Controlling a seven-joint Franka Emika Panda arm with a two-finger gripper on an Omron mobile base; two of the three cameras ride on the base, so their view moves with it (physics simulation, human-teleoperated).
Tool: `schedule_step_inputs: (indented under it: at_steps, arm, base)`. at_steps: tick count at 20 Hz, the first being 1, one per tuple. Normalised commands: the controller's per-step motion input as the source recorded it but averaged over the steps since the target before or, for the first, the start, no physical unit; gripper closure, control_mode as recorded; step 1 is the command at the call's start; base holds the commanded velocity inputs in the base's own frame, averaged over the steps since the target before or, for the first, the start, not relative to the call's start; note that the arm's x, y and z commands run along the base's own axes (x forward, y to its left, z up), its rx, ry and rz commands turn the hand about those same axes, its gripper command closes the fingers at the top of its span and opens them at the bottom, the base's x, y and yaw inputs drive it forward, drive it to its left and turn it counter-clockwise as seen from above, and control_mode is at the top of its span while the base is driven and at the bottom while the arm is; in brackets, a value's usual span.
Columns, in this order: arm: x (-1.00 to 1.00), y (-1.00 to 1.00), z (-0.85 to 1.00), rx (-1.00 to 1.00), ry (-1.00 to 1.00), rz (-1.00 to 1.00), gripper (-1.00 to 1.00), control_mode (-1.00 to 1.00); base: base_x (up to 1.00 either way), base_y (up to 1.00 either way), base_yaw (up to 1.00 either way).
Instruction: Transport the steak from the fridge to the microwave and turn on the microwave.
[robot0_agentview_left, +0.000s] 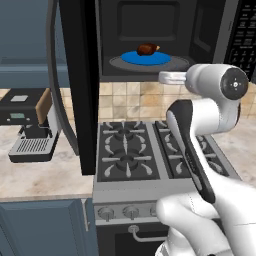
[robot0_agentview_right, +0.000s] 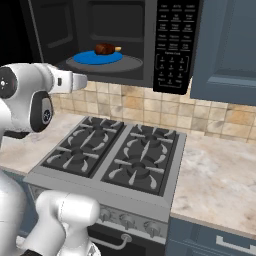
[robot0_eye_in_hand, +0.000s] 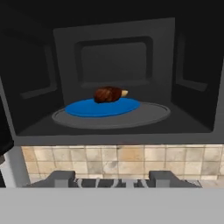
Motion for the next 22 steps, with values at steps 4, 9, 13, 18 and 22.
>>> schedule_step_inputs:
  at_steps: [4, 9, 13, 18, 22]
  arm:
    - [-0.64, 0.00, 0.00, 0.00, -0.03, 0.00, 1.00, -1.00]
    - [-0.60, 0.00, 0.00, 0.00, -0.04, 0.00, 1.00, -1.00]
    - [-0.45, 0.00, 0.01, 0.00, -0.05, 0.00, 1.00, -1.00]
    - [-0.51, 0.00, 0.04, 0.00, -0.05, 0.00, 1.00, -1.00]
    - [-0.58, 0.00, 0.01, 0.00, -0.03, 0.00, 1.00, -1.00]
  base:
    - [0.00, 0.00, 0.00]
    - [0.00, 0.00, 0.00]
    - [0.00, 0.00, 0.00]
    - [0.00, 0.00, 0.00]
    - [0.00, 0.00, 0.00]
